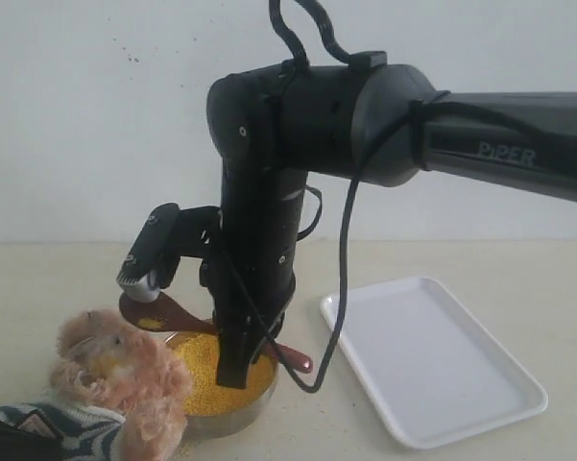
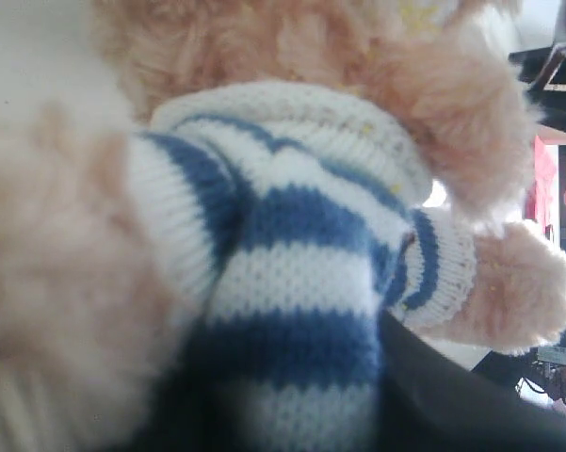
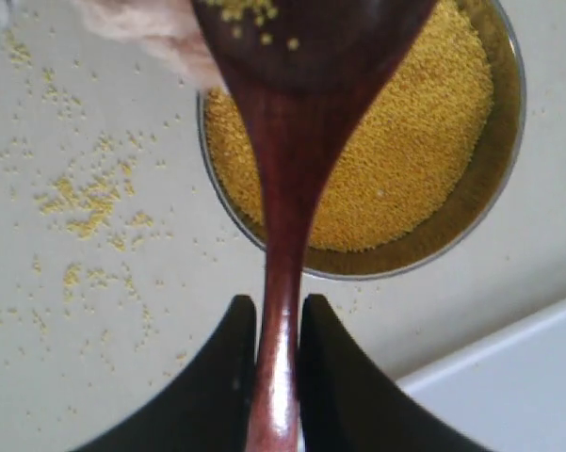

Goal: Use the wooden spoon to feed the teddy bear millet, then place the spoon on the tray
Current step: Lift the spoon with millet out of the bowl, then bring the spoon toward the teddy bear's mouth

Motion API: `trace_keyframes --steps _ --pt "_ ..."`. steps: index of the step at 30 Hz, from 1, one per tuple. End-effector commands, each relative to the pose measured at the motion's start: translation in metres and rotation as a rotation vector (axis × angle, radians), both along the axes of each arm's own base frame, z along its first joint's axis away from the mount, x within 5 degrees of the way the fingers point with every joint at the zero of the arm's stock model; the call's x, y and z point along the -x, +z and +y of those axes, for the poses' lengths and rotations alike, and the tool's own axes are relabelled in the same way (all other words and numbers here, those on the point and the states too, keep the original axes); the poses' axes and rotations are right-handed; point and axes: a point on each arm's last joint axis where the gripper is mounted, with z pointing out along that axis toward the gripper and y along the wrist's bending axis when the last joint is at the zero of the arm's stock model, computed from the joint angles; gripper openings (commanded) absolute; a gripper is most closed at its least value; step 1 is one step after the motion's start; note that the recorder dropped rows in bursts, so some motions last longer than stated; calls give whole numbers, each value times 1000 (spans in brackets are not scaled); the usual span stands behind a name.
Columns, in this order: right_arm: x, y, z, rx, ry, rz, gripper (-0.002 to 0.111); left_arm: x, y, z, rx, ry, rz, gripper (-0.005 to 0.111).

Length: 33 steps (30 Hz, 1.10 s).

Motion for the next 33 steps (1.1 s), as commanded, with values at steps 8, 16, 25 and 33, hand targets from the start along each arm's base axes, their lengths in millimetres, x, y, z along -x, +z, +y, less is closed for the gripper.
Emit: trace_keyframes --steps 8,16,25,33 --pt "24 7 24 12 4 -121 0 2 3 -2 26 -7 -5 4" --pt "33 12 36 62 -8 -301 0 2 3 -2 25 -9 -4 4" --pt "40 16 45 93 -12 -431 0 2 3 -2 25 -9 -4 4" --pt "48 14 50 126 -39 -467 0 2 3 -2 25 -9 -4 4"
